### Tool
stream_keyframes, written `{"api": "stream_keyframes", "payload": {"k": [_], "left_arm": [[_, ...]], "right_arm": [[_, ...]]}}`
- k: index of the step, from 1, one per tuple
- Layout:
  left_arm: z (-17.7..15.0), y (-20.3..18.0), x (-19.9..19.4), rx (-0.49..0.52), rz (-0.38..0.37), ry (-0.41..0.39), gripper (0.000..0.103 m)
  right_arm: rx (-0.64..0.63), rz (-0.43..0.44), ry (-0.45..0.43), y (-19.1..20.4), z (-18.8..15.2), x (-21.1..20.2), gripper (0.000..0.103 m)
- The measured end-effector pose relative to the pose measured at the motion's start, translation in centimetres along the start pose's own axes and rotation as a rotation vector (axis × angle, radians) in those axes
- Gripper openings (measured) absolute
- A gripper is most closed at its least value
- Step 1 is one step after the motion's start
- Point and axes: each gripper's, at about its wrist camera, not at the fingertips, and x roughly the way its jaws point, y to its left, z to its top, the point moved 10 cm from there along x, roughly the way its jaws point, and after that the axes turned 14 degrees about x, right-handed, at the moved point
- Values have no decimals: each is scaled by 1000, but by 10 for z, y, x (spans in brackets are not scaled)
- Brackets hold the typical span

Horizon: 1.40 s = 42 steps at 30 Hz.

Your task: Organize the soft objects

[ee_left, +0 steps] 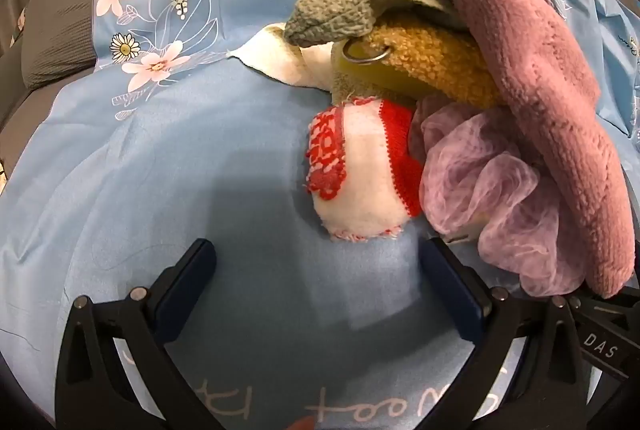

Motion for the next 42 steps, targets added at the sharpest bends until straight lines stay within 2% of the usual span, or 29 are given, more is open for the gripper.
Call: {"api": "stream_keyframes", "payload": {"k": [42], "left_arm": [[-1, -1, -1, -8, -11, -2, 102]], "right_arm": [[0, 0, 0, 0, 0, 0, 103]]}}
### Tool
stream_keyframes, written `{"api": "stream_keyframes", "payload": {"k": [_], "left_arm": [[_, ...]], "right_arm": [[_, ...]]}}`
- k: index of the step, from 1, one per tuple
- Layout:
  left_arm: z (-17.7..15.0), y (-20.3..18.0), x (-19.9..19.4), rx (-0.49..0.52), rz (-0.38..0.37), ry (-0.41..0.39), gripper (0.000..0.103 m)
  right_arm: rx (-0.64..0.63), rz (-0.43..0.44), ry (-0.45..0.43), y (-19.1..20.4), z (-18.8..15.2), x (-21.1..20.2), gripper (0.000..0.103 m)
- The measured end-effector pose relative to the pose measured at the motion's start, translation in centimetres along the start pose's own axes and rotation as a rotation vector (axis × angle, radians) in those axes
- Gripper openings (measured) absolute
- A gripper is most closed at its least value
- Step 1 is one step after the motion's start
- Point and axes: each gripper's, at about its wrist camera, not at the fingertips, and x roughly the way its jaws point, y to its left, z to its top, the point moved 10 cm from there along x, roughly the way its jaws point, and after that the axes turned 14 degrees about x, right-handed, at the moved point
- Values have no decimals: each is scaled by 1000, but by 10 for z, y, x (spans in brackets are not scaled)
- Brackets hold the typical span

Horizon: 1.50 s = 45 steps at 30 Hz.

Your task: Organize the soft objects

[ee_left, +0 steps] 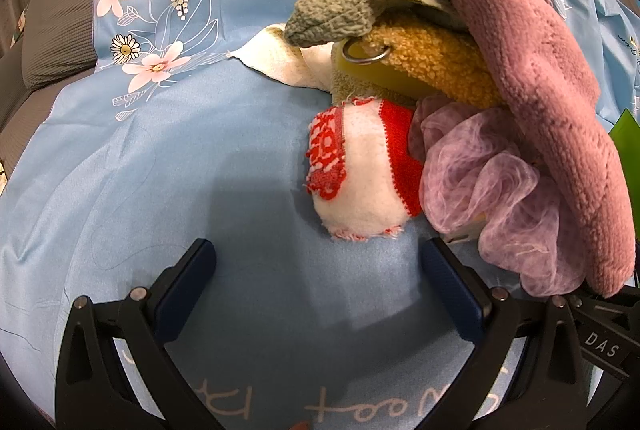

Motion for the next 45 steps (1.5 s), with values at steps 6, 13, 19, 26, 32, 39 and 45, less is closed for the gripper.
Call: {"api": "stream_keyframes", "payload": {"k": [6, 13, 19, 26, 32, 39, 45], "left_arm": [[0, 0, 0, -1, -1, 0, 102], [0, -1, 0, 1, 1, 1, 102], [-1, -1, 0, 0, 0, 3, 102], [-3, 2, -3, -26, -23, 14, 99], [2, -2, -30, -39, -84, -23, 91], [37, 3, -95, -84, -219, -239, 88], [69, -27, -104, -44, -362, -280, 69]], "right_arm": [[0, 0, 0, 0, 0, 0, 103], [0, 0, 0, 0, 0, 0, 103], [0, 0, 0, 0, 0, 0, 103], [1, 1, 1, -1, 0, 0, 103], [17, -9, 25, -3, -1, 0, 103], [179, 178, 33, -20, 20, -42, 103], [277, 347, -52, -28, 51, -95, 99]]}}
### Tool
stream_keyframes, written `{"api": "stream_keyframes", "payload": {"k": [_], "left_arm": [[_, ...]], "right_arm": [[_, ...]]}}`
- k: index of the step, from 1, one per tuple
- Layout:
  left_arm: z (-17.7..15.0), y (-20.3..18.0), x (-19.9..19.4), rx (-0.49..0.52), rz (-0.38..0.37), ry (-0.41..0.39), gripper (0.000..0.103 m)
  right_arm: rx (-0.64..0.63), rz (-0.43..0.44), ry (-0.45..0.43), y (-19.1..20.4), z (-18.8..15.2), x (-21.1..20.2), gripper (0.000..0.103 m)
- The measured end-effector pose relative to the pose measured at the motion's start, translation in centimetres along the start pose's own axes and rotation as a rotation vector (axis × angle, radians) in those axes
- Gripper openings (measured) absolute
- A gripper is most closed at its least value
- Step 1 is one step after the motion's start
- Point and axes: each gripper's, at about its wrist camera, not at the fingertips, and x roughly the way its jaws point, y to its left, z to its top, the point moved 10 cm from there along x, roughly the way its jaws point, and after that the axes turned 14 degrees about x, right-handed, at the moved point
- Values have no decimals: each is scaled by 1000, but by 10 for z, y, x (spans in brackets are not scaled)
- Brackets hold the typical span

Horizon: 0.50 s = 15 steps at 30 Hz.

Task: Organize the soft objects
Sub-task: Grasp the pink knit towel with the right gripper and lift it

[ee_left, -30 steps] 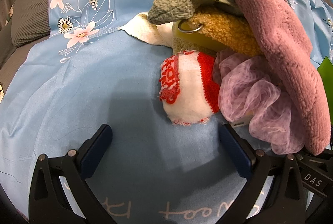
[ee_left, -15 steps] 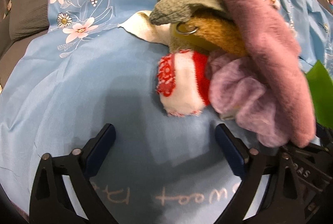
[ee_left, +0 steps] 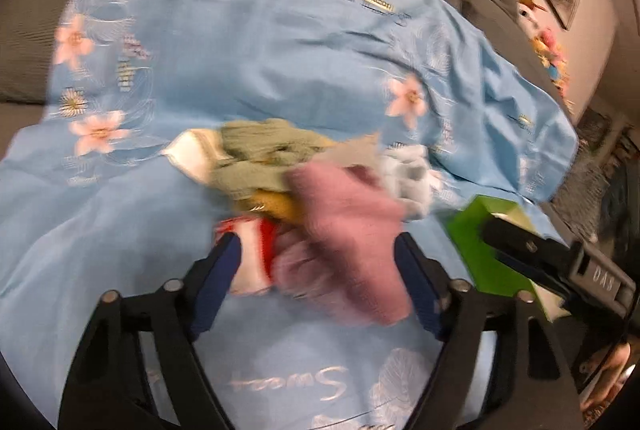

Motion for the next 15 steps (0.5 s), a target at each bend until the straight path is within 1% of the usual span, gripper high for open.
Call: {"api": "stream_keyframes", "payload": {"k": [1, 2, 3, 4, 6, 7, 8, 10, 12, 13, 14, 15], "left_arm": [[3, -5, 8, 17, -11, 24, 61], [5, -9, 14, 30, -11, 47, 50], [6, -10, 21, 45, -7, 75, 43], [8, -11, 30, 60, 7, 107, 32], [14, -8, 38, 71, 23, 115, 30], [16, -7, 42, 69, 21, 116, 28], [16, -5, 44, 61, 9, 115, 26], [10, -3, 50, 35, -32, 115, 21], [3, 0, 57, 8, -49, 130, 19], [2, 1, 59, -15, -60, 134, 17], [2, -1, 57, -29, -76, 128, 14], [3, -3, 55, -30, -86, 125, 14]], "right_arm": [[0, 56, 12, 13, 6, 0, 95], [-5, 80, 29, 26, 8, 5, 92], [-14, 92, 43, 33, 9, 10, 90], [-40, 106, 72, 48, 10, 21, 88], [-75, 117, 98, 69, 12, 41, 86], [-80, 119, 112, 75, 16, 51, 81], [-82, 124, 119, 77, 15, 55, 77], [-88, 140, 140, 83, 12, 70, 74], [-84, 134, 173, 80, 3, 83, 68], [-79, 129, 193, 77, 0, 88, 58], [-69, 128, 208, 75, -3, 93, 44], [-55, 133, 217, 73, -5, 95, 37]]}}
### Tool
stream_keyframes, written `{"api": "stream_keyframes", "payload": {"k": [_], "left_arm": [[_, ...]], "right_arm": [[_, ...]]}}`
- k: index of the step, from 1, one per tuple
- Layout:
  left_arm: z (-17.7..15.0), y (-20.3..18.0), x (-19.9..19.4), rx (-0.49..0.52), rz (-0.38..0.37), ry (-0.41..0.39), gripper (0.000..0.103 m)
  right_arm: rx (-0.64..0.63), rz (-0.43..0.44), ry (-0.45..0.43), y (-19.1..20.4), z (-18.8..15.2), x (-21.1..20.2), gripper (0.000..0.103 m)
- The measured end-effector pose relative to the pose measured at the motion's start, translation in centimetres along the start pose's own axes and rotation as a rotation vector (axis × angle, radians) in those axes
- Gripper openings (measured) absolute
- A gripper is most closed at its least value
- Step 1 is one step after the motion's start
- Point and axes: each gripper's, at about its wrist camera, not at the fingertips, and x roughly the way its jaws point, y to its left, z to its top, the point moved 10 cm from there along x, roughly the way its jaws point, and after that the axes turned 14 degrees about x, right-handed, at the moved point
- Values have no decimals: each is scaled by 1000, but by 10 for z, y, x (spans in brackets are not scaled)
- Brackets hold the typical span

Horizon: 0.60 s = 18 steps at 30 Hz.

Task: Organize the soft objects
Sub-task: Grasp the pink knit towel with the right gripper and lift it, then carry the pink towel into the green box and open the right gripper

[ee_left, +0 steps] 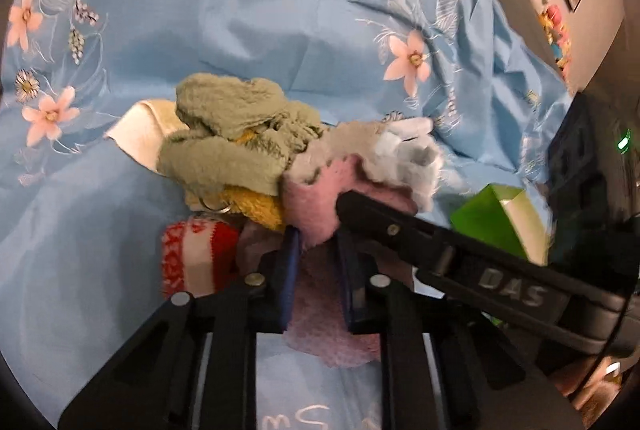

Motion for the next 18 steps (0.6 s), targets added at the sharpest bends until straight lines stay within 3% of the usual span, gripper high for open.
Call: {"api": "stream_keyframes", "payload": {"k": [2, 4, 10, 15, 18], "left_arm": [[4, -9, -6, 26, -3, -23, 14], [9, -20, -19, 53, -10, -57, 13], [34, -69, -60, 134, -83, -180, 10], [60, -129, -86, 176, -235, -261, 10], [66, -169, -84, 197, -340, -255, 10]], "right_arm": [[33, 38, 18, -1, -1, 3, 22], [66, 63, 10, -2, -1, -1, 16], [85, 156, -98, 8, 5, -54, 13], [107, 216, -259, 8, 17, -132, 13], [114, 175, -382, -6, 23, -184, 13]]}}
